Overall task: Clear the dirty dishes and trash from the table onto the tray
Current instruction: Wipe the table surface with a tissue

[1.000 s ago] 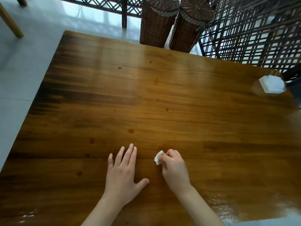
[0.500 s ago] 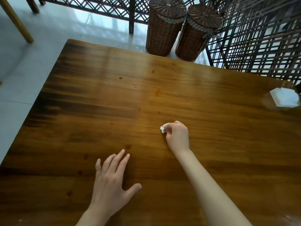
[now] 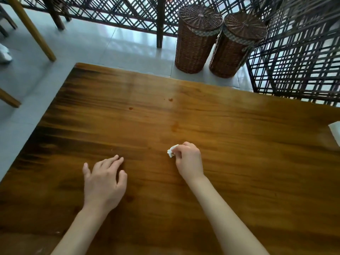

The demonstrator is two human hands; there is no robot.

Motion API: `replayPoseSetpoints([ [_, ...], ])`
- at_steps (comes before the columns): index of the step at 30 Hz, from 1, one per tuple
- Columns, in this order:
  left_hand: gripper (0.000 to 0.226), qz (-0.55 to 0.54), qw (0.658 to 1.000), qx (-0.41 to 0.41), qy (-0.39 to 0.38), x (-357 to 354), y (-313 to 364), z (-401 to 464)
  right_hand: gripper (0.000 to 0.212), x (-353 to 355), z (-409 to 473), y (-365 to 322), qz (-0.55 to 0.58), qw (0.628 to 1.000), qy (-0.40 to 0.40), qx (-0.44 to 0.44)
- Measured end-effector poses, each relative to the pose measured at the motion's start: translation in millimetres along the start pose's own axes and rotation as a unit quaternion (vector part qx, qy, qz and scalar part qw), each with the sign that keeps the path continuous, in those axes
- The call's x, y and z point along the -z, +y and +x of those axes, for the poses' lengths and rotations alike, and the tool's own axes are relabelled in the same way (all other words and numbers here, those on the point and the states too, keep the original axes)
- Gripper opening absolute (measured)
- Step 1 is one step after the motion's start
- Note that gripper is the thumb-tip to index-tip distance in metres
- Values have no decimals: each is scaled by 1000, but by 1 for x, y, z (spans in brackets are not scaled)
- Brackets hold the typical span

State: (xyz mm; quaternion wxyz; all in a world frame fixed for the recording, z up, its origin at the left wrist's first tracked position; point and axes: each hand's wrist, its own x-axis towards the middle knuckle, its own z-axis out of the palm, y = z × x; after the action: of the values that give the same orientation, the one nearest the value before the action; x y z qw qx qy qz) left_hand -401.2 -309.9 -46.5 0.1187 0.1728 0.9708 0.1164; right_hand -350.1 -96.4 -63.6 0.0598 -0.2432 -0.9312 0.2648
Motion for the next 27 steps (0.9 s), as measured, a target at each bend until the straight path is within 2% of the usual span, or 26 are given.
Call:
replayPoseSetpoints([
  [10, 53, -18, 1000, -3, 5, -8, -7, -3, 27, -18, 19, -18, -18, 999, 27, -23],
  [18, 48, -24, 999, -39, 11, -8, -16, -2, 25, -46, 10, -64, -19, 998, -17, 65],
  [22, 48, -15, 998, -59, -11, -5, -23, -2, 18, -44, -9, -72, -5, 997, -20, 81],
  [27, 47, -15, 998, -63, -26, 3, -23, 2, 13, -43, -23, -78, -49, 995, -35, 84],
])
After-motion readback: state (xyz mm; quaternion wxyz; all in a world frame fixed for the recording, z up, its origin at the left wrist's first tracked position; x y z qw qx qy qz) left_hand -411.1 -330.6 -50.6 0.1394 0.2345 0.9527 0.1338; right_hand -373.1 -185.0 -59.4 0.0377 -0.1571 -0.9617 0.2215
